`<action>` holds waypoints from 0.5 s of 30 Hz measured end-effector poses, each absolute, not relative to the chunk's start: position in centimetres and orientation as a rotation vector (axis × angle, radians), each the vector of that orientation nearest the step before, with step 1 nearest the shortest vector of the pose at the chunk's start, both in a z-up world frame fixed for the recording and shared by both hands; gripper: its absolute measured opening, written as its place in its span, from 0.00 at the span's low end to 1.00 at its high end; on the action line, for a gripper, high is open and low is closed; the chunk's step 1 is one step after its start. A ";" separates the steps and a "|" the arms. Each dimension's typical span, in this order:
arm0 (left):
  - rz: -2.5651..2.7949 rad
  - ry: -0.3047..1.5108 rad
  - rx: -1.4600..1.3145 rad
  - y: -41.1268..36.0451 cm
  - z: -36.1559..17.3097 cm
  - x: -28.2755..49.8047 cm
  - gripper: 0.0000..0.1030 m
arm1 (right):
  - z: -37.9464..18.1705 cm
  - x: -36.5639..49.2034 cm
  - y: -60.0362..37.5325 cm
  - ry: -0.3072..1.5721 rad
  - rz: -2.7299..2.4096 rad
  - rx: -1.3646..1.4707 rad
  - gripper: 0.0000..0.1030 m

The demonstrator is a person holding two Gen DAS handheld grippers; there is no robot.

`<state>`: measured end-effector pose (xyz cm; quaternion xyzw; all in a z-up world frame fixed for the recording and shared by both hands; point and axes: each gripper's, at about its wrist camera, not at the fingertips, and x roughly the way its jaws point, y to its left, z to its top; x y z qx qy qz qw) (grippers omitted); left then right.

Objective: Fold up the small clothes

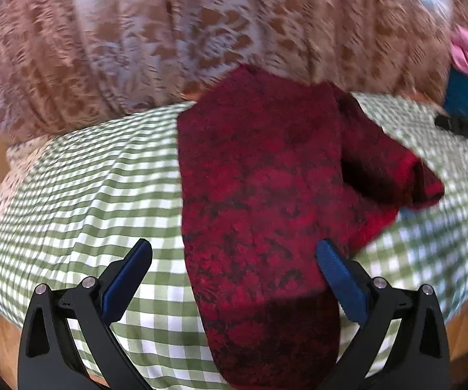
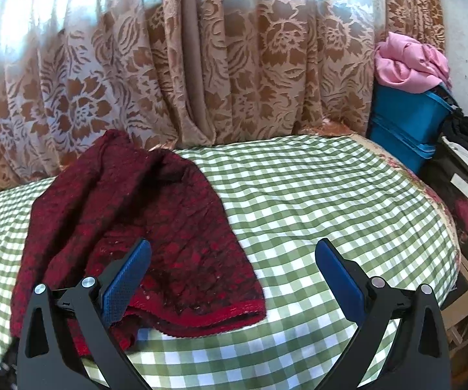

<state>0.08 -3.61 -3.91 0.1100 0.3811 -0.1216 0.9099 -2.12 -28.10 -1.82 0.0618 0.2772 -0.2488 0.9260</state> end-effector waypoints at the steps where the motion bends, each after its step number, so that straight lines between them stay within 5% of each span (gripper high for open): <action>1: -0.279 0.792 0.248 -3.8 -4.3 -0.1 0.97 | -1.9 -2.1 -28.1 0.574 -0.495 0.131 0.97; 4: -0.314 0.786 0.302 -4.3 -5.0 -0.9 0.90 | -2.1 -1.5 -28.0 0.609 -0.369 0.192 0.97; 7: -0.371 0.828 0.296 -4.4 -6.0 -0.7 0.50 | -2.1 -0.6 -27.7 0.639 -0.191 0.287 0.94; 11: -0.421 0.821 0.257 -3.9 -5.9 -1.0 0.19 | -2.0 1.3 -26.5 0.683 0.044 0.388 0.65; 15: -0.465 0.813 0.116 -1.2 -4.5 -0.7 0.13 | -3.2 4.2 -24.4 0.776 0.173 0.435 0.49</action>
